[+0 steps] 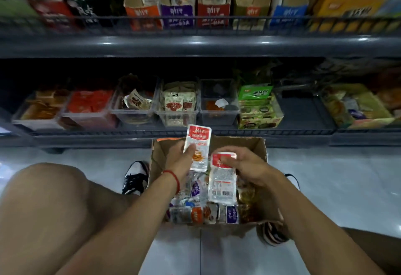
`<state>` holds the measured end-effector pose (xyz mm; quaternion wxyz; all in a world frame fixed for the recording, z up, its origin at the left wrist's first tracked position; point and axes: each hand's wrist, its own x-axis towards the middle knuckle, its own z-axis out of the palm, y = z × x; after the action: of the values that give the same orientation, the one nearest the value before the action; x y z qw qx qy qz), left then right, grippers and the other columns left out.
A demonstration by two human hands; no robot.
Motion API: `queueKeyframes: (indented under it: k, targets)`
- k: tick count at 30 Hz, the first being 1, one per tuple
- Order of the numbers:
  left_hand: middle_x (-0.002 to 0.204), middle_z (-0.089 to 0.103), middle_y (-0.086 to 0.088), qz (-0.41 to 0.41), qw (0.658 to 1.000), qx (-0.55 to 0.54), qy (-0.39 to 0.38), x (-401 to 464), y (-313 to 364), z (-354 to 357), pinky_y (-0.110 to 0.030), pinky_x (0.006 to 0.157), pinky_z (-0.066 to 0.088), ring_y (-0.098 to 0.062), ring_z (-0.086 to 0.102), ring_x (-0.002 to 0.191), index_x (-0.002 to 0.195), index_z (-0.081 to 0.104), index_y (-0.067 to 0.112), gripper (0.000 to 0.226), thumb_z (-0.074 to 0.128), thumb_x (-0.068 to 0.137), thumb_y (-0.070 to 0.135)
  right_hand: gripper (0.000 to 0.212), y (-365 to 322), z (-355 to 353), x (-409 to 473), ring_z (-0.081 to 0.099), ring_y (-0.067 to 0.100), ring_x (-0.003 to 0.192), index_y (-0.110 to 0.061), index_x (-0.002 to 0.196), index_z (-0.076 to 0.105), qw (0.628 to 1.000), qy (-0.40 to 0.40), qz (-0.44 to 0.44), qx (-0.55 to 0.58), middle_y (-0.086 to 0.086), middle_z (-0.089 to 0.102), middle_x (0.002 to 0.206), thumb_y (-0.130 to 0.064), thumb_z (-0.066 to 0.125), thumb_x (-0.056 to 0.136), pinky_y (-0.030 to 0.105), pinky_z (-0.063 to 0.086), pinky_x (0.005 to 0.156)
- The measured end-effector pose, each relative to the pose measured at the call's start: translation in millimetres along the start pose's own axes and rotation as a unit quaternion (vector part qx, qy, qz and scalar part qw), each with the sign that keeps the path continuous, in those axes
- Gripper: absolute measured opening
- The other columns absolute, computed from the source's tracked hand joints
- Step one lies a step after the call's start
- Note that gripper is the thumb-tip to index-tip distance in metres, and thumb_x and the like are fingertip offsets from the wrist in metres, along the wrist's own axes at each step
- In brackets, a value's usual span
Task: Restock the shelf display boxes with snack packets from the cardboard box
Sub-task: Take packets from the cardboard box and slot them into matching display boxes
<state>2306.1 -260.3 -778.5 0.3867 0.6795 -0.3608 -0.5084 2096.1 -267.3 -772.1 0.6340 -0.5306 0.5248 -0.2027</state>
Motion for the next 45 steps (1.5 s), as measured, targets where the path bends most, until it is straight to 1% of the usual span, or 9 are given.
queueKeyframes:
  k: [3, 6, 12, 18, 22, 26, 33, 40, 45]
  targets:
    - [0.109, 0.071, -0.002, 0.094, 0.983, 0.156, -0.003, -6, -2, -14, -0.038, 0.087, 0.054, -0.023, 0.068, 0.098, 0.118, 0.062, 0.016, 0.018, 0.053, 0.103, 0.023, 0.017, -1, -7, -12, 0.072, 0.018, 0.100, -0.019, 0.114, 0.073, 0.989, 0.145, -0.009, -0.004, 0.005, 0.077, 0.109, -0.017, 0.062, 0.100, 0.031, 0.056, 0.088]
    - [0.112, 0.071, -0.001, 0.151, 0.968, 0.160, -0.121, -32, -1, -1, -0.030, 0.076, 0.052, -0.015, 0.067, 0.095, 0.127, 0.059, 0.022, 0.024, 0.047, 0.106, 0.023, 0.030, -10, 6, -19, 0.072, 0.024, 0.101, -0.009, 0.131, 0.059, 0.986, 0.161, 0.035, 0.032, 0.013, 0.073, 0.114, -0.017, 0.057, 0.103, 0.039, 0.060, 0.088]
    - [0.127, 0.070, -0.001, -0.053, 0.972, -0.118, -0.196, -57, -2, 3, -0.055, 0.096, 0.055, -0.025, 0.065, 0.118, 0.129, 0.064, 0.032, 0.039, 0.057, 0.097, 0.053, 0.020, -48, 32, -35, 0.073, 0.025, 0.102, -0.013, 0.123, 0.057, 0.978, 0.072, 0.033, 0.193, 0.012, 0.073, 0.111, -0.021, 0.049, 0.107, 0.035, 0.059, 0.090]
    - [0.120, 0.073, -0.010, -0.010, 0.959, -0.147, -0.244, -58, 6, -5, -0.057, 0.104, 0.050, -0.029, 0.067, 0.116, 0.129, 0.059, 0.018, 0.054, 0.068, 0.086, -0.012, 0.044, -54, 44, -28, 0.076, 0.017, 0.081, -0.020, 0.130, 0.048, 0.980, 0.183, -0.006, 0.082, 0.008, 0.075, 0.103, -0.021, 0.073, 0.093, 0.031, 0.062, 0.071]
    - [0.116, 0.074, -0.012, 0.016, 0.967, -0.142, -0.212, -55, 9, -8, -0.058, 0.101, 0.051, -0.031, 0.069, 0.112, 0.128, 0.061, 0.017, 0.055, 0.071, 0.083, -0.013, 0.035, -57, 43, -24, 0.075, 0.010, 0.077, -0.021, 0.124, 0.058, 0.975, 0.219, -0.030, 0.008, -0.002, 0.077, 0.094, -0.029, 0.073, 0.093, 0.038, 0.062, 0.074]
    - [0.116, 0.074, -0.011, 0.013, 0.961, -0.167, -0.220, -55, 17, -9, -0.054, 0.094, 0.056, -0.030, 0.070, 0.110, 0.131, 0.060, 0.022, 0.056, 0.072, 0.086, -0.007, 0.020, -61, 36, -28, 0.076, 0.015, 0.086, -0.022, 0.110, 0.065, 0.972, 0.226, -0.045, 0.054, -0.003, 0.078, 0.092, -0.022, 0.074, 0.092, 0.047, 0.060, 0.087]
    - [0.120, 0.073, -0.010, 0.087, 0.961, -0.114, -0.237, -55, 36, -13, -0.050, 0.095, 0.056, -0.028, 0.070, 0.111, 0.137, 0.055, 0.021, 0.059, 0.074, 0.086, -0.001, 0.023, -75, 19, -37, 0.076, 0.026, 0.090, -0.007, 0.117, 0.064, 0.967, 0.180, -0.041, 0.174, 0.009, 0.078, 0.099, -0.009, 0.068, 0.094, 0.034, 0.059, 0.071]
    - [0.124, 0.071, 0.007, 0.187, 0.942, 0.061, -0.274, -45, 105, -32, -0.044, 0.098, 0.056, -0.010, 0.068, 0.113, 0.140, 0.050, 0.032, 0.070, 0.081, 0.083, 0.007, 0.029, -134, -19, -39, 0.075, 0.021, 0.093, -0.016, 0.122, 0.062, 0.988, 0.121, -0.093, 0.037, 0.006, 0.078, 0.101, -0.012, 0.069, 0.094, 0.038, 0.060, 0.079]
    - [0.127, 0.070, -0.002, 0.234, 0.919, 0.089, -0.304, -38, 171, -46, -0.039, 0.095, 0.058, -0.017, 0.068, 0.115, 0.147, 0.043, 0.022, 0.082, 0.080, 0.079, -0.006, 0.029, -193, -43, -40, 0.071, 0.026, 0.083, -0.010, 0.119, 0.065, 0.987, 0.081, -0.134, 0.028, 0.015, 0.077, 0.100, -0.009, 0.072, 0.091, 0.032, 0.057, 0.067]
